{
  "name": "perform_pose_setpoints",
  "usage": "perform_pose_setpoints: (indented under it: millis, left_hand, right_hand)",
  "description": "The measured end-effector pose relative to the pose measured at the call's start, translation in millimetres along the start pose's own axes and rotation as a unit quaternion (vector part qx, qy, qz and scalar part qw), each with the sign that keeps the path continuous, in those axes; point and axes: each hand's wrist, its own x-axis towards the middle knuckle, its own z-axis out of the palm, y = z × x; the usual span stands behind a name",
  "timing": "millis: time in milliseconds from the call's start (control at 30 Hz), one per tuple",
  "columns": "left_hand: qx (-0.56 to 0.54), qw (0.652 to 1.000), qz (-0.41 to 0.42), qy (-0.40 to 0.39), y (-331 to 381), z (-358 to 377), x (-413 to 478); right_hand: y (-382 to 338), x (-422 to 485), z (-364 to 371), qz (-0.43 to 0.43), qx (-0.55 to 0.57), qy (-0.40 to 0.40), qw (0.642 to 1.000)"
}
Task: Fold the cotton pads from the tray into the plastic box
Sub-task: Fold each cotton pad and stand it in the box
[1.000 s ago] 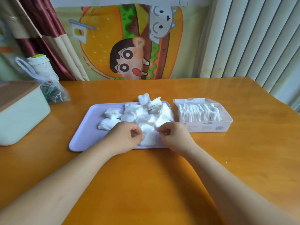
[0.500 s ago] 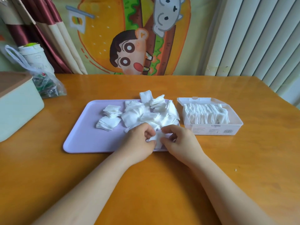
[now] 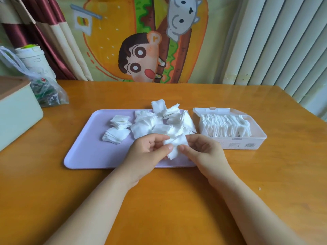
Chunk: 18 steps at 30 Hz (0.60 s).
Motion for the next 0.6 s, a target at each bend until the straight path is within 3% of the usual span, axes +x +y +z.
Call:
perform_pose_setpoints:
  millis: [167,433,600]
  left_hand:
    - [-0.011,1.000,-0.001,-0.027,2,-2,0]
    - [-0.022,0.999,-0.023,-0.007,2,-3,2]
    - [-0.027,0.999,-0.029,-0.008,0,-4,4]
  right_hand:
    - [-3,-3,3,-0.010,0.002,-0.007,1.000]
    - [-10,-12,12,-0.136,-0.132,0.019,0.982]
    - [-13,-15,8,-0.140,-0.187,-0.015,0.972]
